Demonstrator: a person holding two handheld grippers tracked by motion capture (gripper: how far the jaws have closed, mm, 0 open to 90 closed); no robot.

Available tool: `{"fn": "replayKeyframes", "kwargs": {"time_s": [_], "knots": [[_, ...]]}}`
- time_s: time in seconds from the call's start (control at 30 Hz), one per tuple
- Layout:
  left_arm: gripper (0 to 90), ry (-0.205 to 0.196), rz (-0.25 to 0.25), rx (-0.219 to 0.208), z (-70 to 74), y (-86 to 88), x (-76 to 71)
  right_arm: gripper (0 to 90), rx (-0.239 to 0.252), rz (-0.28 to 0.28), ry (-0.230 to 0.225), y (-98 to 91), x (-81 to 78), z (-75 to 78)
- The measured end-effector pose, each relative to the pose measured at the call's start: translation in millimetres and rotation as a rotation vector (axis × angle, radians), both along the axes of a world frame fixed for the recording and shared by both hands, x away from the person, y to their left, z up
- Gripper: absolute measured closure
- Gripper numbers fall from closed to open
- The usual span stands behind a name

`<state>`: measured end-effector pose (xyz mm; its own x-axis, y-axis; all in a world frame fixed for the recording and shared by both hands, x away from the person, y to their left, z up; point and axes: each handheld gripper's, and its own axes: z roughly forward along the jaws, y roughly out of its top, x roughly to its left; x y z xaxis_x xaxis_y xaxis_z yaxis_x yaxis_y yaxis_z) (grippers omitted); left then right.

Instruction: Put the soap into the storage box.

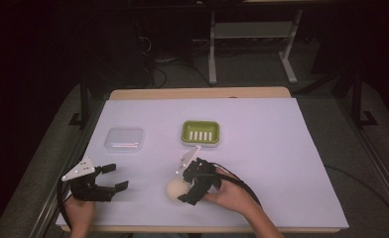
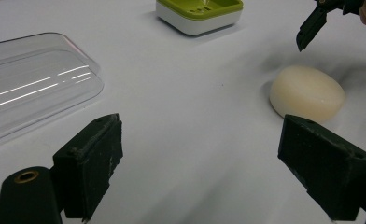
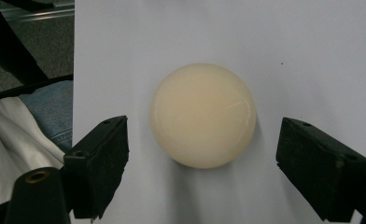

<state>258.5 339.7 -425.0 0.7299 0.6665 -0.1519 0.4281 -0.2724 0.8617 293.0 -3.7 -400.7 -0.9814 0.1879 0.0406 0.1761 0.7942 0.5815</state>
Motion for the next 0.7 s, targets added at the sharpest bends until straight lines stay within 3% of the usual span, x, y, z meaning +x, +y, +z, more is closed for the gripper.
{"fn": "replayKeyframes", "kwargs": {"time_s": [0.23, 0.7], "knots": [[13.3, -0.001, 0.002, -0.003, -0.1, 0.1, -0.2, 15.9, -0.021, 0.011, -0.018, 10.2, 0.9, -4.8], [13.3, -0.002, 0.002, -0.002, 0.0, 0.4, -0.1, 15.6, -0.061, 0.013, -0.003, 22.6, 5.2, -15.2]]}}
